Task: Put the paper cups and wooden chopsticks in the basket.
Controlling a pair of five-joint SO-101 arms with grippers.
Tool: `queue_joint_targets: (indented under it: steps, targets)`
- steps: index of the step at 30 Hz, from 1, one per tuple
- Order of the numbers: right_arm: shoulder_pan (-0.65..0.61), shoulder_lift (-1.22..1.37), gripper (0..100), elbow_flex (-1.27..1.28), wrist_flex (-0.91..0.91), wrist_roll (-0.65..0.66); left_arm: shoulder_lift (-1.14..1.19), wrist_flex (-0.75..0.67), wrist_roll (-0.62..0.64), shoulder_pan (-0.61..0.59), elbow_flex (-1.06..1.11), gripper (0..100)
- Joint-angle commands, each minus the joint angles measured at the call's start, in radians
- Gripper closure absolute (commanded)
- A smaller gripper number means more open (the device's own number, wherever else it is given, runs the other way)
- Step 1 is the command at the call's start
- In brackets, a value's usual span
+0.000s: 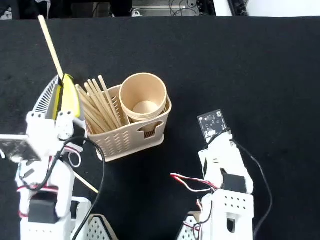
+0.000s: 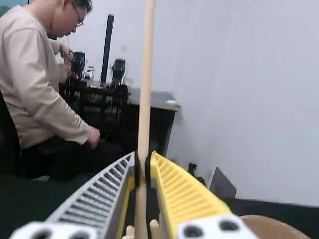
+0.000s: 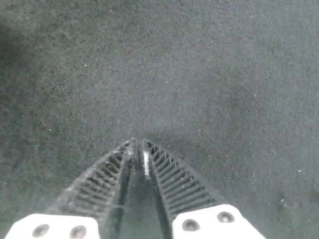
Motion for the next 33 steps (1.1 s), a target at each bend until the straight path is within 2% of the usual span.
queue_joint_targets:
  steps: [1, 4, 7, 11, 14, 16, 19, 23, 27, 29, 33]
  targets:
    - [0.006, -0.015, 98.4, -0.007, -0.009, 0.006, -0.002, 0.034, 0.080, -0.010, -0.217, 97]
    - [0.006, -0.015, 98.4, -0.007, -0.009, 0.006, -0.008, 0.120, 0.089, -0.008, -0.298, 97]
    - [0.006, -0.015, 98.4, -0.007, -0.009, 0.006, -0.003, 0.153, 0.114, 0.015, -0.283, 97]
    - [0.006, -0.015, 98.4, -0.007, -0.009, 0.006, -0.009, 0.118, 0.114, 0.030, -0.107, 97]
    - [0.006, -0.015, 98.4, -0.007, -0.009, 0.006, -0.009, 0.028, 0.114, 0.024, 0.042, 97]
    - [0.006, -0.015, 98.4, -0.007, -0.009, 0.006, -0.009, 0.006, 0.114, 0.024, 0.096, 92]
    - [0.006, -0.015, 98.4, -0.007, -0.009, 0.006, -0.009, 0.117, 0.121, 0.024, 0.065, 82]
    - [0.006, -0.015, 98.4, -0.007, -0.009, 0.006, -0.009, 0.345, 0.114, 0.008, -0.107, 79]
    - [0.006, -0.015, 98.4, -0.007, -0.009, 0.006, 0.003, 0.532, 0.061, -0.153, -0.325, 77]
    - [0.006, -0.015, 98.4, -0.007, -0.009, 0.006, 0.015, 0.539, 0.014, -0.294, -0.337, 77]
    - [0.006, -0.015, 98.4, -0.007, -0.009, 0.006, 0.120, 0.539, 0.000, -0.553, -0.255, 77]
